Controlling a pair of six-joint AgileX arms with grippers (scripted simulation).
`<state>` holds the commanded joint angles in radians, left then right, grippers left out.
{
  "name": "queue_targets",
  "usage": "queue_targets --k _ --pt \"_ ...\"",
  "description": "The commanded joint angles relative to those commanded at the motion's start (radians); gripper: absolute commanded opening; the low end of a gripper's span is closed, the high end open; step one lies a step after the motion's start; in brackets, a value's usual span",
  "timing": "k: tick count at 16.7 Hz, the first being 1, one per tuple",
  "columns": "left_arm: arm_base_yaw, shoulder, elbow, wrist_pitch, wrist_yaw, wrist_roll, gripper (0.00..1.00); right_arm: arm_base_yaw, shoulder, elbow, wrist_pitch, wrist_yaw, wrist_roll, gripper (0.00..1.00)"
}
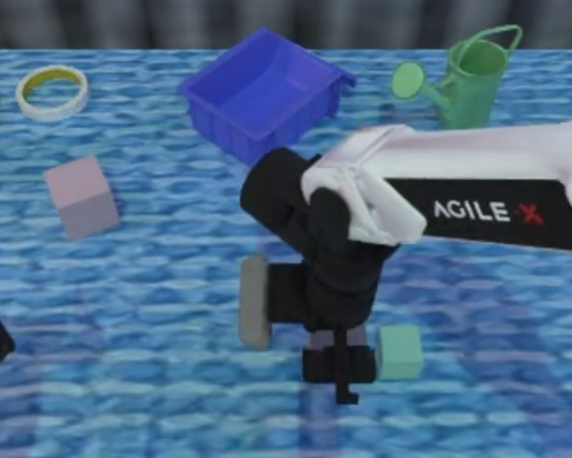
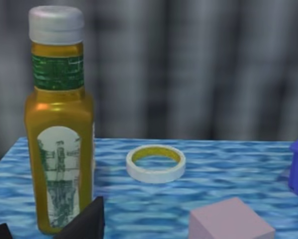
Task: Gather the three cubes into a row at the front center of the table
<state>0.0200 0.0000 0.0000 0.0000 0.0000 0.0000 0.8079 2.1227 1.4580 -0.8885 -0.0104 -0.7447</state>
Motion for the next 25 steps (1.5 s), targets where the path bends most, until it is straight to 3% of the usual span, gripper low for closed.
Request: queue_targets --k 6,19,25 --pt "0.0 0.0 0.0 0.0 0.0 0.0 1.0 0.003 0.017 -0.024 0.035 0.0 -0.003 0.0" --pt "0.0 0.0 0.0 0.0 0.0 0.0 1.0 0.003 0.017 -0.024 0.035 0.0 -0.003 0.98" --pt "0.0 0.0 0.0 0.0 0.0 0.0 1.0 0.003 0.017 -0.024 0.035 0.0 -0.003 1.0"
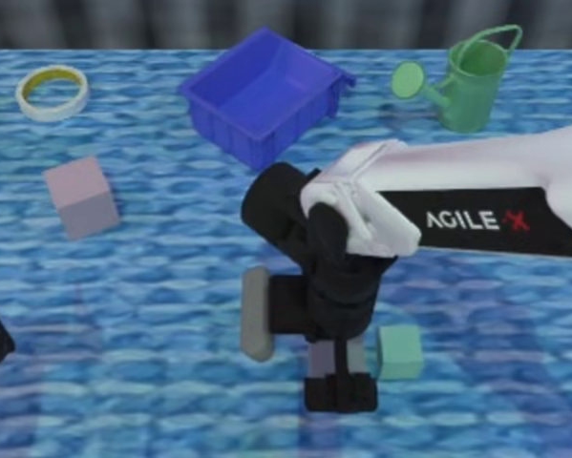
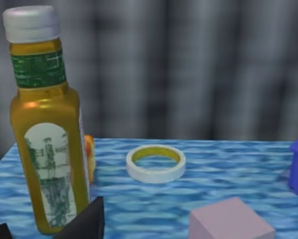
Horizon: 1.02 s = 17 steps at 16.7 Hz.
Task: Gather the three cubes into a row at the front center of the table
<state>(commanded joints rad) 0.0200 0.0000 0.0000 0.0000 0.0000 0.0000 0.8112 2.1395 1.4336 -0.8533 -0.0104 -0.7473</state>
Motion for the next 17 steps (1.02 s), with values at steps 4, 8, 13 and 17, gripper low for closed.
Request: queue_targets --k 4,8,13,17 --pt "0.0 0.0 0.0 0.0 0.0 0.0 1.0 -0.002 -0.001 0.003 -0.004 0.0 0.0 1.0" --pt "0.0 0.0 0.0 0.0 0.0 0.0 1.0 -0.002 -0.04 0.072 -0.116 -0.001 0.001 1.0" --pt "0.0 0.0 0.0 0.0 0.0 0.0 1.0 0.005 -0.095 0.149 -0.243 -0.001 -0.005 1.0" --pt "0.0 0.0 0.0 0.0 0.0 0.0 1.0 0.0 -0.091 0.146 -0.24 -0.001 -0.005 1.0"
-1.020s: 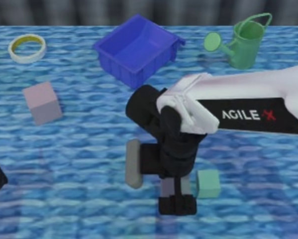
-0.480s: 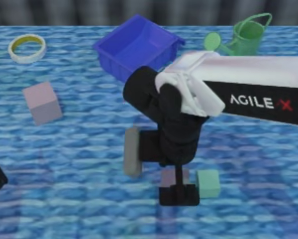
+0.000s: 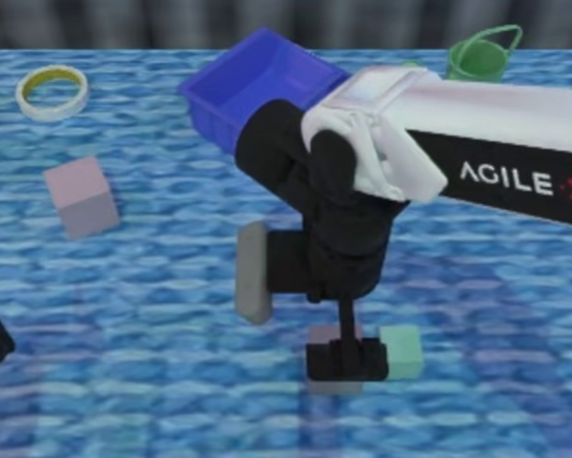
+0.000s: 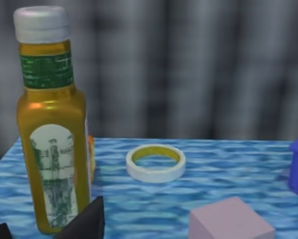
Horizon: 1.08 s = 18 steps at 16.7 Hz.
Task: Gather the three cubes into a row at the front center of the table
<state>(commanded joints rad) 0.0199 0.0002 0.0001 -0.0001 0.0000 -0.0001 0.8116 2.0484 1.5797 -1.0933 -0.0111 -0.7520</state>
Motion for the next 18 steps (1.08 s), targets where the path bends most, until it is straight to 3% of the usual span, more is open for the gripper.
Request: queue_targets --k 7,13,18 --pt "-0.046 0.286 0.262 -0.234 0.074 0.176 1.0 -0.099 -0.209 -0.158 0.146 -0.01 0.078 1.0" --pt "-0.099 0.904 0.739 -0.62 0.15 0.466 1.0 -0.285 -0.634 -0.496 0.38 -0.028 0.233 1.0" --pt "-0.13 1.48 1.175 -0.933 0.169 0.7 1.0 -0.459 -1.071 -0.85 0.591 -0.034 0.391 1.0"
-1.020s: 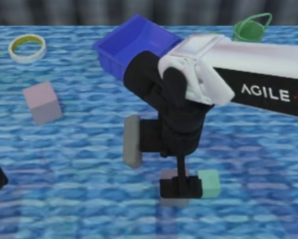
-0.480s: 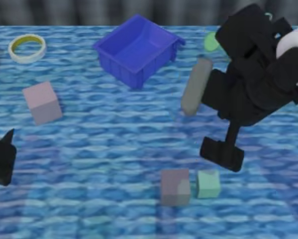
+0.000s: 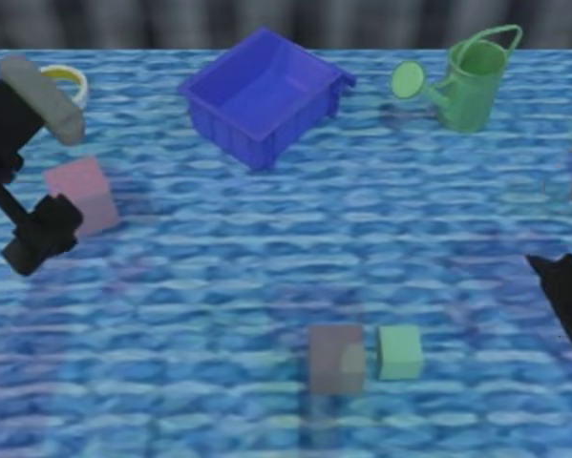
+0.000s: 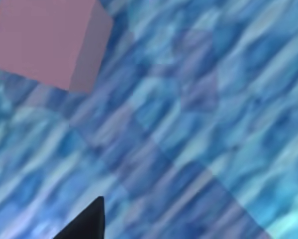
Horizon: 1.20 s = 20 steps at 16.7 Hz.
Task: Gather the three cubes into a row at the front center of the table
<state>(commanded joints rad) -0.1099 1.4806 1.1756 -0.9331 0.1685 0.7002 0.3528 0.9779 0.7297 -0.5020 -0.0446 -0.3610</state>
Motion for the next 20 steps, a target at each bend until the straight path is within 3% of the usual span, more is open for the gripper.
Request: queue_targets --k 5,11,15,20 --pt "-0.006 0.444 0.397 -0.221 -0.034 0.177 1.0 -0.157 -0.435 -0.338 0.204 0.01 0.155 1.0" --pt "0.013 0.789 0.772 -0.34 -0.117 0.299 1.0 -0.293 -0.84 -0.629 0.411 0.032 0.303 1.0" --pt "0.025 0.887 0.904 -0.355 -0.158 0.33 1.0 -0.338 -0.965 -0.72 0.492 0.043 0.355 1.0" --pt "0.027 0.896 0.919 -0.355 -0.164 0.332 1.0 -0.343 -0.978 -0.73 0.502 0.045 0.361 1.0"
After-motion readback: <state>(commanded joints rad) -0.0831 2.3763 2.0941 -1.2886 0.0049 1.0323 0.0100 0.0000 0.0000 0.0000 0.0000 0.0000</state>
